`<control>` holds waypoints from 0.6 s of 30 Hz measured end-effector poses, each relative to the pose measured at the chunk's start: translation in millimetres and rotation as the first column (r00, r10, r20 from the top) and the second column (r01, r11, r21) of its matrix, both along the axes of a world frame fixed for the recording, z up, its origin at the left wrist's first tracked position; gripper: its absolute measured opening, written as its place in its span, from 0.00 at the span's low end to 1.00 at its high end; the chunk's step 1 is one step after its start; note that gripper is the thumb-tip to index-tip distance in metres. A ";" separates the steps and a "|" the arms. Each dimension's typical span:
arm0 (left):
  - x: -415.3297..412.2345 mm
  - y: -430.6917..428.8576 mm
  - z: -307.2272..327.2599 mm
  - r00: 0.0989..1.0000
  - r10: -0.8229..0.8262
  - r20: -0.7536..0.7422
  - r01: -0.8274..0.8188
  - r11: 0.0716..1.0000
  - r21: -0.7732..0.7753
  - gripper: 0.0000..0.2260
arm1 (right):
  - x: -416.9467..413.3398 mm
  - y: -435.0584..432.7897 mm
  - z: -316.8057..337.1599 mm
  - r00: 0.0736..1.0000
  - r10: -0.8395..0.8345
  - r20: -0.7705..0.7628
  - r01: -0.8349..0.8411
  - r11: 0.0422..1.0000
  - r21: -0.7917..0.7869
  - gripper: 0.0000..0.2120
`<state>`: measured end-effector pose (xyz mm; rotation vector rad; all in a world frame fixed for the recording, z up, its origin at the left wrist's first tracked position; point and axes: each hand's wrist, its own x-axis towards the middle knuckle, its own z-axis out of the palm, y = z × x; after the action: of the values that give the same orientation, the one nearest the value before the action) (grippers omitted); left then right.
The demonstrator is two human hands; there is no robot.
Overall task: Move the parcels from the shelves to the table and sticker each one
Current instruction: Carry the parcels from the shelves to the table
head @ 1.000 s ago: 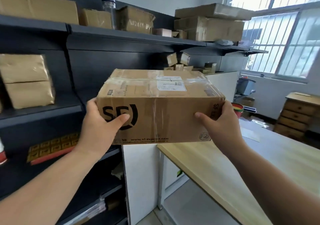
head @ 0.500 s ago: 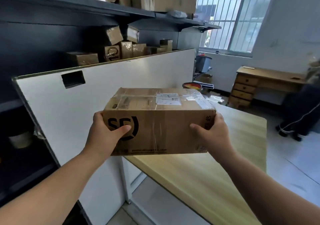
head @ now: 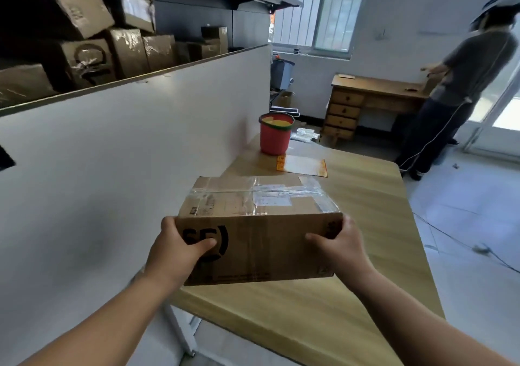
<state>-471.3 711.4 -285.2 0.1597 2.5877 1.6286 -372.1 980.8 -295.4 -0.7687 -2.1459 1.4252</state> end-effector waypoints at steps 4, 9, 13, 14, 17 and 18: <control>-43.6 9.7 -22.8 0.997 -0.044 0.057 0.047 0.998 -0.039 0.27 | -24.4 3.0 -27.6 0.994 -0.062 0.092 0.063 0.998 -0.002 0.26; -92.6 32.6 -47.5 0.994 -0.059 0.096 0.069 0.993 -0.099 0.28 | -61.1 14.0 -50.2 0.985 -0.081 0.155 0.089 0.995 -0.045 0.24; -136.3 55.1 -70.6 0.990 -0.031 0.138 0.054 0.985 -0.166 0.26 | -100.0 33.4 -73.6 0.979 -0.072 0.189 0.082 0.995 -0.047 0.25; -150.7 60.6 -76.2 0.989 -0.025 0.145 0.053 0.980 -0.194 0.26 | -110.4 39.8 -78.2 0.977 -0.069 0.199 0.081 0.995 -0.051 0.25; -198.9 80.3 -89.6 0.990 -0.004 0.143 0.042 0.963 -0.265 0.28 | -144.5 62.3 -89.5 0.975 -0.045 0.218 0.063 0.995 -0.080 0.24; -215.2 87.9 -92.8 0.990 0.007 0.141 0.033 0.960 -0.277 0.28 | -157.2 70.5 -92.7 0.972 -0.034 0.232 0.050 0.997 -0.064 0.24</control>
<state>-686.5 799.3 -378.0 0.0410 2.6614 1.2041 -529.3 1051.3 -388.1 -1.0459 -2.2448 1.4569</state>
